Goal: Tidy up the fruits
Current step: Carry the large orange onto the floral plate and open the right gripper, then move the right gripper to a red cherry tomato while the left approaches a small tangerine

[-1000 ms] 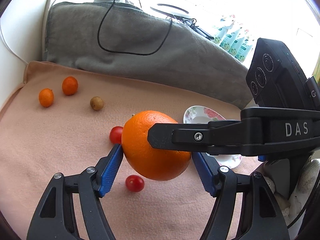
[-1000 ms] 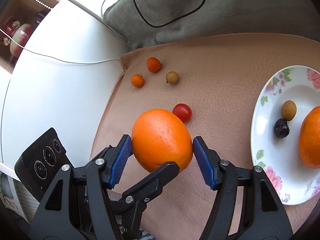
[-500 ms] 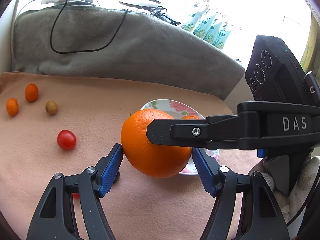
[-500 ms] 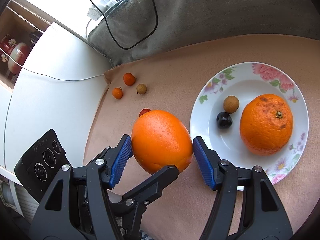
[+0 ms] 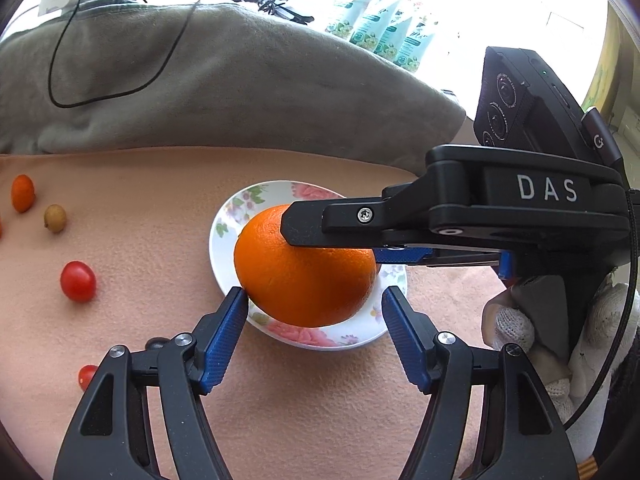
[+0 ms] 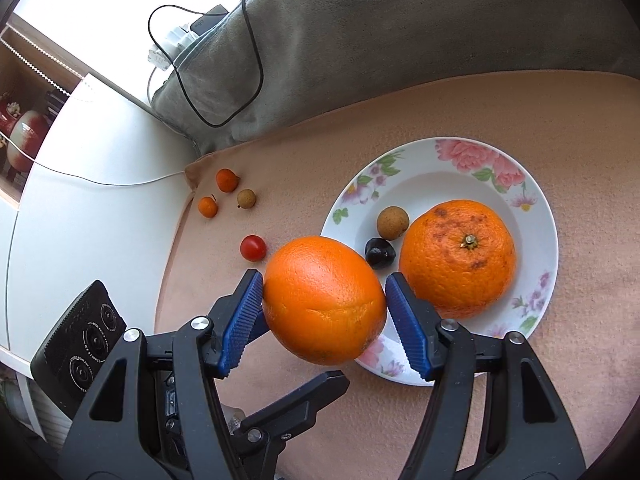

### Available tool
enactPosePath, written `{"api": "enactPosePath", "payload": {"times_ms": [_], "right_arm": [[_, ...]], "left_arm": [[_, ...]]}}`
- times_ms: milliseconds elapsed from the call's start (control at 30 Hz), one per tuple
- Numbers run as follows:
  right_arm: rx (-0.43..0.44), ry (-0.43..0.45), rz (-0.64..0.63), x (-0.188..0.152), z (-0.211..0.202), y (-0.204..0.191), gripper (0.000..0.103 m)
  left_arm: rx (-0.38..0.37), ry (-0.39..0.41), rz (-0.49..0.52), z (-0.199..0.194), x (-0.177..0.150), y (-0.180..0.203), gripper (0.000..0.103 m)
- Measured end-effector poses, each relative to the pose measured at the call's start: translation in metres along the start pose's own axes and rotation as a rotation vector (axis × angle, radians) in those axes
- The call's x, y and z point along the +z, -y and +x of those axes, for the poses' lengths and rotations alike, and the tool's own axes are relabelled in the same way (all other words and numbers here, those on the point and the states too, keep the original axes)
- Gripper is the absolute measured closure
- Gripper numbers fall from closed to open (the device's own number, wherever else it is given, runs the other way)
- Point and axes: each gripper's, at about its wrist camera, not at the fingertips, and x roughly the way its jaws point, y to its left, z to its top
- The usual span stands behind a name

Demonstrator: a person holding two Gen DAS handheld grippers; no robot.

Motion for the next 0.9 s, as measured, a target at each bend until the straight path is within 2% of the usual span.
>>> {"api": "enactPosePath", "payload": {"times_ms": [67, 233, 467, 600, 667, 900], "right_arm": [[-0.007, 0.018, -0.007, 0.002, -0.004, 0.001, 0.039], [0.009, 0.088, 0.01, 0.009, -0.024, 0.004, 0.039], [-0.006, 0.123, -0.005, 0.008, -0.038, 0.003, 0.039], [-0.017, 0.149, -0.016, 0.002, -0.044, 0.002, 0.036], [-0.034, 0.165, -0.026, -0.001, -0.048, 0.001, 0.028], [-0.075, 0.216, -0.098, -0.016, -0.056, -0.012, 0.027]], "left_arm": [[-0.001, 0.012, 0.013, -0.002, 0.002, 0.002, 0.034], [0.006, 0.015, 0.021, -0.001, 0.006, 0.002, 0.034], [0.01, 0.021, 0.032, -0.015, -0.001, -0.002, 0.034], [0.022, 0.031, 0.029, -0.021, -0.003, -0.006, 0.034], [0.039, 0.037, 0.035, -0.026, -0.005, -0.009, 0.034], [0.11, 0.056, 0.024, -0.048, -0.013, -0.03, 0.034]]}}
